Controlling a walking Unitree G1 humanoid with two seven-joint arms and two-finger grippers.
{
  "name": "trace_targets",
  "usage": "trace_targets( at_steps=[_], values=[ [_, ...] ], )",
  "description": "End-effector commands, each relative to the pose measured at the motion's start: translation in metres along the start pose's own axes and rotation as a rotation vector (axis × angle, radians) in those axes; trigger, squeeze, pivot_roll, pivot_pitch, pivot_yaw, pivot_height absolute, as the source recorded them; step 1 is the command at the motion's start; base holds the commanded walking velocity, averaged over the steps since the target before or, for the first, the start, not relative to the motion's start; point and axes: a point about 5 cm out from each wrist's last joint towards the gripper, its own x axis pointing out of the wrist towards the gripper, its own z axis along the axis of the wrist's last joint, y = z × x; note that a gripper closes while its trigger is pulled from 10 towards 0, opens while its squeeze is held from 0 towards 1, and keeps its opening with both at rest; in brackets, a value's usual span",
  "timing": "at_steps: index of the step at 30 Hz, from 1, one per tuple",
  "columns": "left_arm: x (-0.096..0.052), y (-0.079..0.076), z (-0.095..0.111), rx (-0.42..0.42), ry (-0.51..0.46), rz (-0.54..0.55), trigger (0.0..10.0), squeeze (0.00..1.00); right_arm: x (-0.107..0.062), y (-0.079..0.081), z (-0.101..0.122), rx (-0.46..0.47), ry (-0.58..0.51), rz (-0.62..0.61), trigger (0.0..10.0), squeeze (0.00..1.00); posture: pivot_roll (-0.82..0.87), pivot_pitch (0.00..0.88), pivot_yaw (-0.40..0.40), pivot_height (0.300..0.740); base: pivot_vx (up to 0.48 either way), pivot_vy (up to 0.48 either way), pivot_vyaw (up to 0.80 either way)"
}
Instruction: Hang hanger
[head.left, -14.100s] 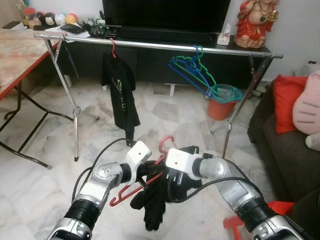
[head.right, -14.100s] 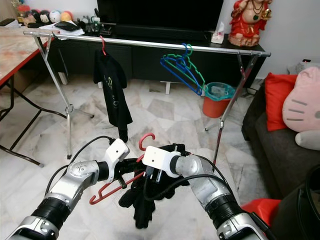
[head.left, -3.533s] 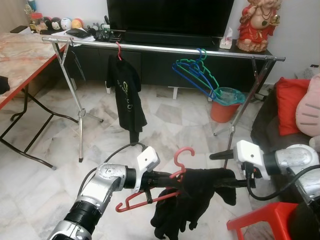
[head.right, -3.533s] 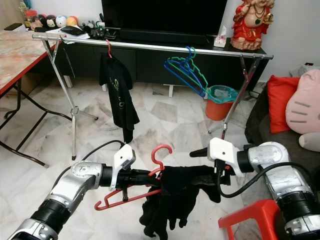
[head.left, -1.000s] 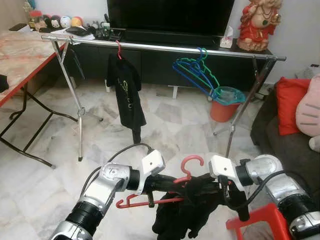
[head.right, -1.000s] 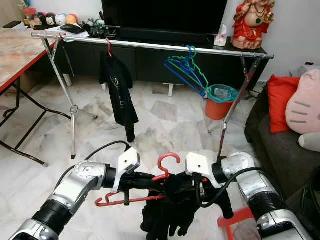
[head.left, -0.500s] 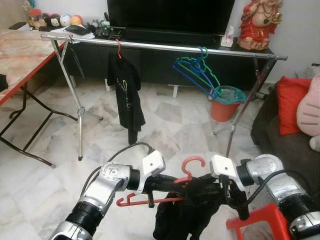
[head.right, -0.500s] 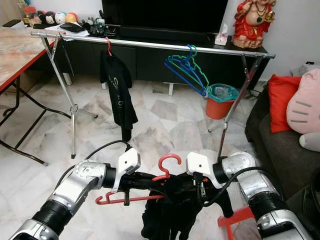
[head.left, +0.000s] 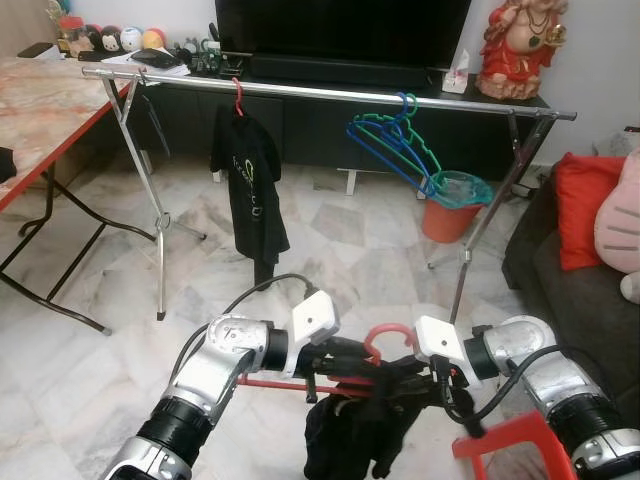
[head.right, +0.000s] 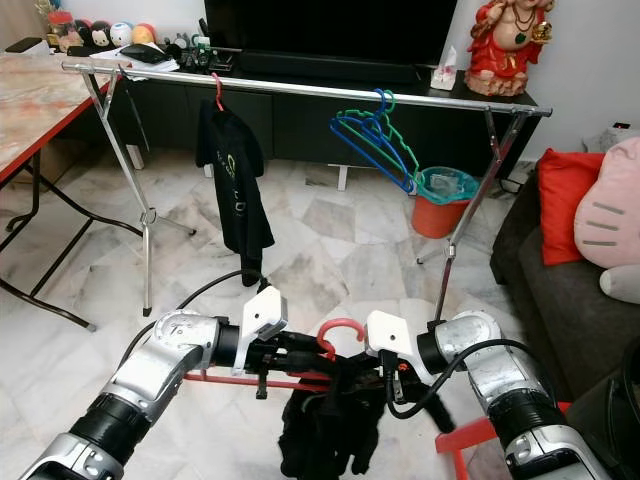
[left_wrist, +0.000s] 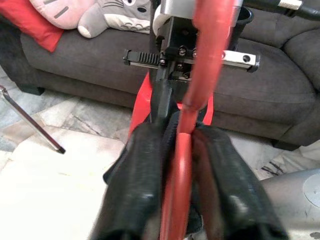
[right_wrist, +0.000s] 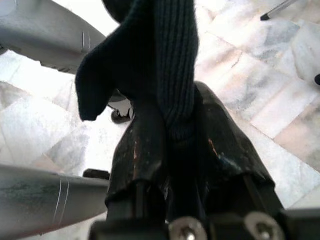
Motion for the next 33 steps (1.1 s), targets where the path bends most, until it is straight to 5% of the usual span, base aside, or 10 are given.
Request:
trace_targets(
  at_steps=[1, 12, 15, 17, 18, 19, 22, 24, 27, 33],
  values=[
    [-0.002, 0.004, 0.013, 0.051, -0.035, 0.002, 10.0, 1.00, -0.001, 0.000, 0.004, -0.023, -0.010, 0.012, 0.0, 0.00, -0.02, 0.000, -0.067, 0.740, 0.000, 0.000, 0.00],
    [-0.028, 0.013, 0.010, 0.113, 0.087, 0.040, 10.0, 1.00, -0.008, -0.007, -0.008, -0.032, 0.094, -0.092, 0.0, 0.00, -0.02, 0.000, -0.067, 0.740, 0.000, 0.000, 0.00],
    [-0.040, 0.020, 0.009, 0.128, 0.105, 0.102, 10.0, 1.00, -0.012, -0.009, -0.012, -0.032, 0.132, -0.129, 0.0, 0.00, -0.01, 0.000, -0.065, 0.740, 0.000, 0.000, 0.00],
    [-0.064, 0.031, 0.008, 0.129, 0.117, 0.251, 10.0, 1.00, -0.019, -0.013, -0.015, -0.021, 0.142, -0.191, 0.0, 0.00, -0.02, 0.000, -0.064, 0.740, 0.000, 0.000, 0.00],
    [-0.073, 0.035, 0.008, 0.122, 0.106, 0.313, 10.0, 0.60, -0.021, -0.014, -0.015, -0.018, 0.142, -0.217, 0.0, 0.00, -0.02, 0.000, -0.061, 0.740, 0.000, 0.000, 0.00],
    [-0.081, 0.038, 0.008, 0.114, 0.089, 0.372, 10.0, 0.00, -0.024, -0.016, -0.016, -0.018, 0.147, -0.241, 0.0, 0.00, -0.02, 0.000, -0.061, 0.740, 0.000, 0.000, 0.00],
    [-0.100, 0.044, 0.003, 0.083, 0.057, 0.514, 10.0, 0.00, -0.031, -0.019, -0.019, -0.014, 0.174, -0.301, 0.0, 0.00, -0.01, 0.000, -0.062, 0.740, 0.000, 0.000, 0.00],
    [-0.129, 0.049, -0.013, 0.036, 0.065, 0.721, 10.0, 0.00, -0.041, -0.027, -0.021, 0.004, 0.190, -0.434, 0.0, 0.00, -0.01, 0.000, -0.059, 0.740, 0.000, 0.000, 0.00],
    [-0.152, 0.054, -0.030, -0.021, 0.071, 0.968, 10.0, 0.00, -0.051, -0.038, -0.016, 0.030, 0.140, -0.589, 0.0, 0.00, 0.00, 0.000, -0.057, 0.740, 0.000, 0.000, 0.00],
    [-0.151, 0.050, -0.050, -0.114, 0.075, 1.042, 10.0, 0.00, -0.042, -0.038, -0.011, 0.000, 0.128, -0.575, 0.0, 0.00, -0.01, 0.000, -0.056, 0.740, 0.000, 0.000, 0.00]
  ],
)
